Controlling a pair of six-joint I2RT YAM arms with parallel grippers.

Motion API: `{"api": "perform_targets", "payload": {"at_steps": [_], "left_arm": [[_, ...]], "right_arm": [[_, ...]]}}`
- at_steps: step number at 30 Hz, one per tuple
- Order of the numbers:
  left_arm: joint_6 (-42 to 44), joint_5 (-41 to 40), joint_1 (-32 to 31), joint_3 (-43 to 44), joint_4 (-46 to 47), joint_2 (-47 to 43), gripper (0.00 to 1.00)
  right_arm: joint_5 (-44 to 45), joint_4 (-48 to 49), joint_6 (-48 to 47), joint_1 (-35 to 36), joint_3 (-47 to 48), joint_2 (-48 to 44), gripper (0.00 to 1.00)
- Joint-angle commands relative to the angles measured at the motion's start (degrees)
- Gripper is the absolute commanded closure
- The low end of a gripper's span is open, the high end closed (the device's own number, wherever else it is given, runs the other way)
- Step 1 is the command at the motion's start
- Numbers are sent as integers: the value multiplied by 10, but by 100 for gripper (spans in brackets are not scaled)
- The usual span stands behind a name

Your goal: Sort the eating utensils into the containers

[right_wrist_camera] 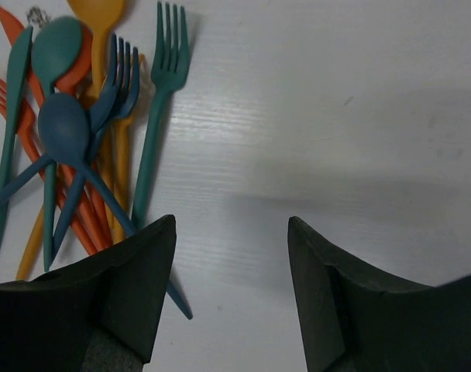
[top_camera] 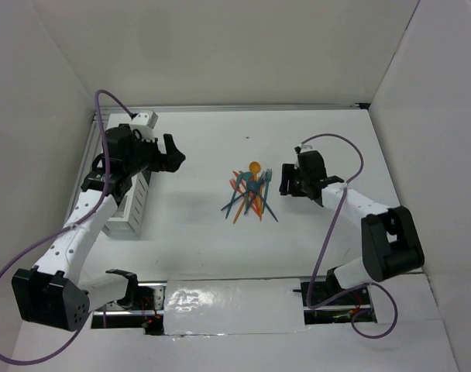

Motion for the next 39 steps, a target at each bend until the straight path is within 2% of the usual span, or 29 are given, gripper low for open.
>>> {"api": "perform_targets", "payload": {"at_steps": [1,5,13,14,26,39], "left_arm": [[6,-5,-1,23,7,2,0],[6,-8,-3,29,-1,11,0],[8,7,-2,31,-3,16,0],[9,8,-3,32,-2,15,0],[9,9,-2,31,1,11,0],[11,14,-2,31,2,11,0]], "right_arm": [[-23,17,-23,27,37,37,34],[-48,39,-47,64,53,62,40],[-65,66,-112,123,64,66,40],[-42,66,-113,132,70,72,41],[4,40,-143,149,109,139,57],[4,21,-167,166,130,179,63]]}}
